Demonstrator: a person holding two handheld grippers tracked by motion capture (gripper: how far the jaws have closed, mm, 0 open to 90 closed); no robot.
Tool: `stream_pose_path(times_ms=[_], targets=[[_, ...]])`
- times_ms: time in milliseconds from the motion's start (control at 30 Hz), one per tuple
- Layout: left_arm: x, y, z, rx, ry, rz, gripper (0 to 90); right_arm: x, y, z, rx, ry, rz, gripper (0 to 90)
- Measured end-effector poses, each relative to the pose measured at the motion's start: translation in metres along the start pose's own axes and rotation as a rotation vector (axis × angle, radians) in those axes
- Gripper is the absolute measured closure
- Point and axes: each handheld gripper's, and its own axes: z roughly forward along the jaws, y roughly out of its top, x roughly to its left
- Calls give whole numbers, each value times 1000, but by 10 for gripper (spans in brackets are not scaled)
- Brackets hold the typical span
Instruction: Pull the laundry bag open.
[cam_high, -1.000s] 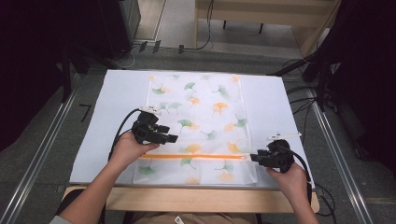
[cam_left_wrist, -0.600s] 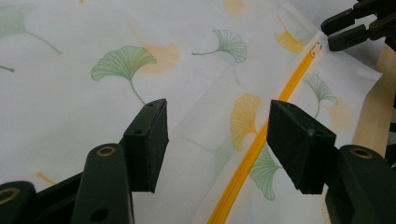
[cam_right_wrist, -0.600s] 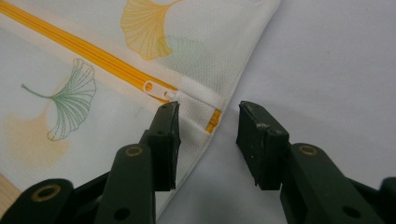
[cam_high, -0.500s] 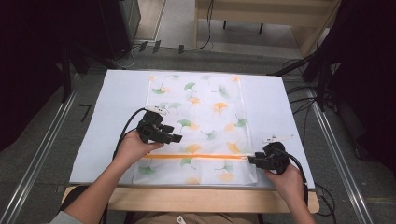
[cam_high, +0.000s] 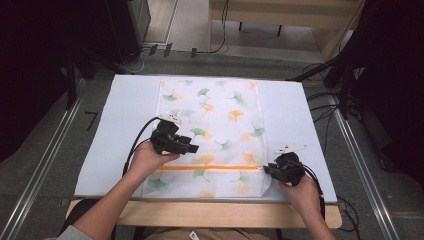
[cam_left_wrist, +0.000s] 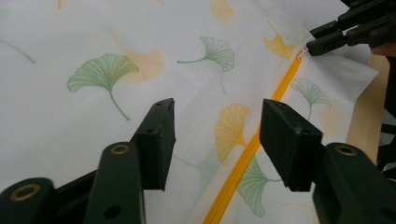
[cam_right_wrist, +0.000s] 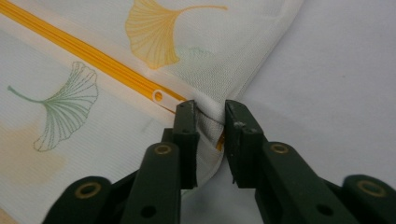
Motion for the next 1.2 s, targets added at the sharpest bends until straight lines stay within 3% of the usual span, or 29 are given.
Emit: stream_pose_path(times_ms=[133,233,333,367,433,567,667,800,833,1200], targets=[[-1,0,4,7,-37,3,421,2,2,0,8,3,-10,857],[-1,1,7,11,-61,-10,392,-2,4,0,22,31,8,859],[-2,0,7,8,-36,-9,373,-4,6,0,24,49,22,859],[-4,-1,7,13,-19,12,385,-5,7,-1,20,60,24,859],[-4,-1,8,18,-17,12,439,-5,7,-3,11,68,29,859],[-8,-1,10,21,-34,32,513,-6,9,-10,-19,80,39,858],[-15,0,15,9,-69,44,572,-7,10,-16,-41,94,60,856],[-26,4,25,39,-81,54,571,-8,12,-19,-46,99,67,856],[-32,6,30,43,-87,75,583,-8,13,-19,-51,104,63,855],[-55,11,53,42,-133,129,587,-7,15,-27,-81,118,63,853]])
